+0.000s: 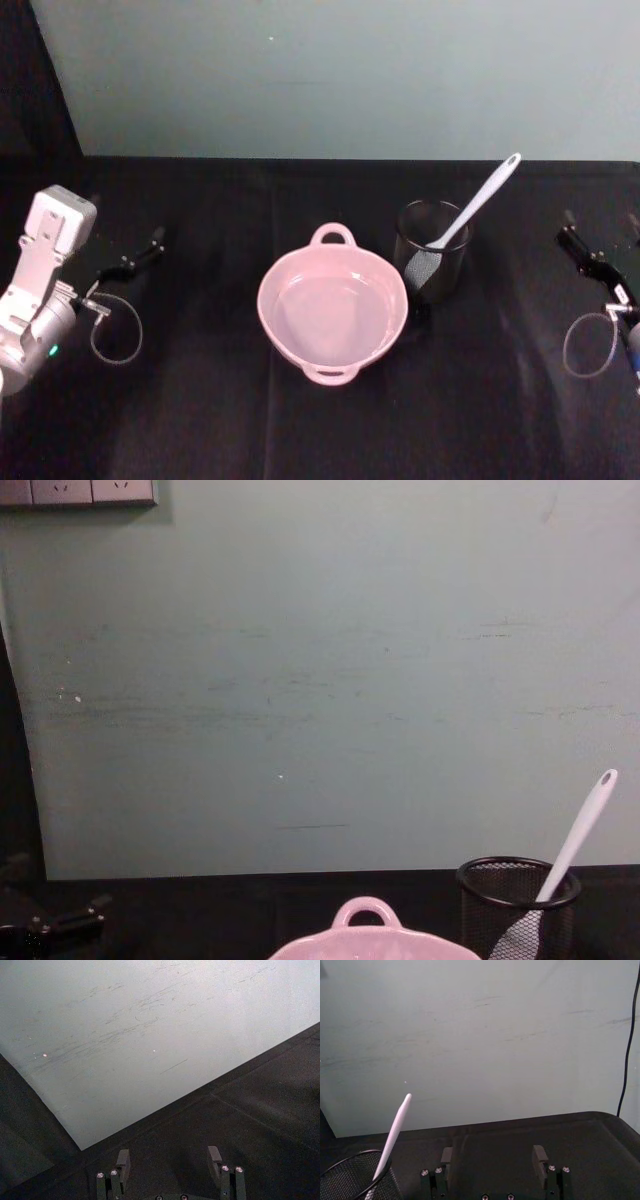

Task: Use the one hand to pick up the spoon and stir the clear water in the bowl.

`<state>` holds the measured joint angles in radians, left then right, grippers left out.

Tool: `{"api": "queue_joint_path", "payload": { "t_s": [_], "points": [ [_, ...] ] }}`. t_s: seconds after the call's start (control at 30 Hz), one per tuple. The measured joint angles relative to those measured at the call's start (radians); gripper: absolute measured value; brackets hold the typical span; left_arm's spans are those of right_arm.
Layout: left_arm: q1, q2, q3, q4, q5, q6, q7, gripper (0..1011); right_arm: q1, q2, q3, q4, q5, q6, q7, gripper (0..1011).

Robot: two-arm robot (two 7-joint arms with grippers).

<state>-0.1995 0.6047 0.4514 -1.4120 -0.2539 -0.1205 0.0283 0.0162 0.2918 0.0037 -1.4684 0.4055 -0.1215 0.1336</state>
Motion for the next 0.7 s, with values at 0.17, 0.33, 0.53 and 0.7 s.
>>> {"api": "queue_joint_path", "payload": {
  "t_s": [0.17, 0.33, 0.53, 0.7],
  "points": [
    [0.000, 0.000, 0.000, 0.000, 0.000, 0.000, 0.000, 1011, 0.000, -0.001, 0.000, -0.002, 0.003, 0.001, -0.001, 1003],
    [0.000, 0.000, 0.000, 0.000, 0.000, 0.000, 0.000, 1011, 0.000, -0.001, 0.001, -0.004, 0.005, 0.002, -0.002, 1003],
    [0.000, 0.000, 0.000, 0.000, 0.000, 0.000, 0.000, 1011, -0.001, -0.002, 0.001, -0.005, 0.007, 0.002, -0.004, 1002],
    [0.000, 0.000, 0.000, 0.000, 0.000, 0.000, 0.000, 1011, -0.001, -0.002, 0.002, -0.006, 0.008, 0.003, -0.005, 1003]
  ]
}}
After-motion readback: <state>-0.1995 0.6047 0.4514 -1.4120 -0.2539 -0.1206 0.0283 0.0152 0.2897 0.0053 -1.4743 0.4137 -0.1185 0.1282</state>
